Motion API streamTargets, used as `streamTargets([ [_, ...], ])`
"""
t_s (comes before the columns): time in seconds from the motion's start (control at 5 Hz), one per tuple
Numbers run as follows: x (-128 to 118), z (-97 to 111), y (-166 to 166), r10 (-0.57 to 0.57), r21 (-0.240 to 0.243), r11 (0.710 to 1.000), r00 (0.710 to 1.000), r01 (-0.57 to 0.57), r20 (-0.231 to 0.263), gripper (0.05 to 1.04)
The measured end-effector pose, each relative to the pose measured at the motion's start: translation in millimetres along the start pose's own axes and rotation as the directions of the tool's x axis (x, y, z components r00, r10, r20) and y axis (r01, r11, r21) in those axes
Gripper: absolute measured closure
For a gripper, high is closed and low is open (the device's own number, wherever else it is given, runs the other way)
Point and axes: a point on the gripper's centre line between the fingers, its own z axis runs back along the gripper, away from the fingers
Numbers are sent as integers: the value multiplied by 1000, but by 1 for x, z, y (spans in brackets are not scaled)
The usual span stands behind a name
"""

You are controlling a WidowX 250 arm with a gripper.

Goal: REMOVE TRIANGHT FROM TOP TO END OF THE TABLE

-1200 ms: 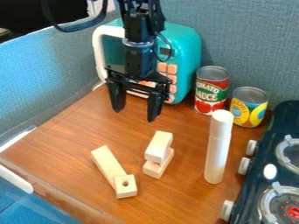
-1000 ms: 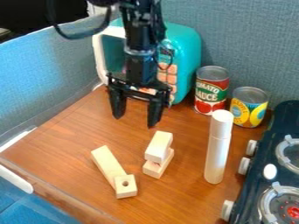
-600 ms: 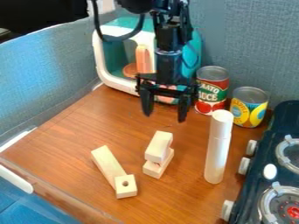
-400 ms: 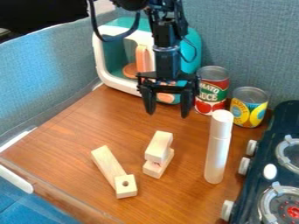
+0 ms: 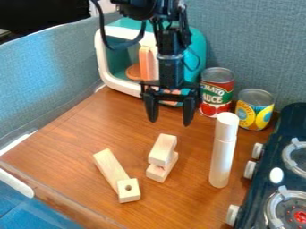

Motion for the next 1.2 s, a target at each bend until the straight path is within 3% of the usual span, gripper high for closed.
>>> streamTargets([
  [0.4,-34,-34,-5,9,18,1000,993,-7,-116,85],
  [0.8,-41,-37,-4,12,20,1000,993,-10,-116,130],
  [1.0,-42,-41,-1,14,2,1000,993,-14,-117,385],
  [1.2,-42,-40,1,26,-3,1000,994,-27,-106,539],
])
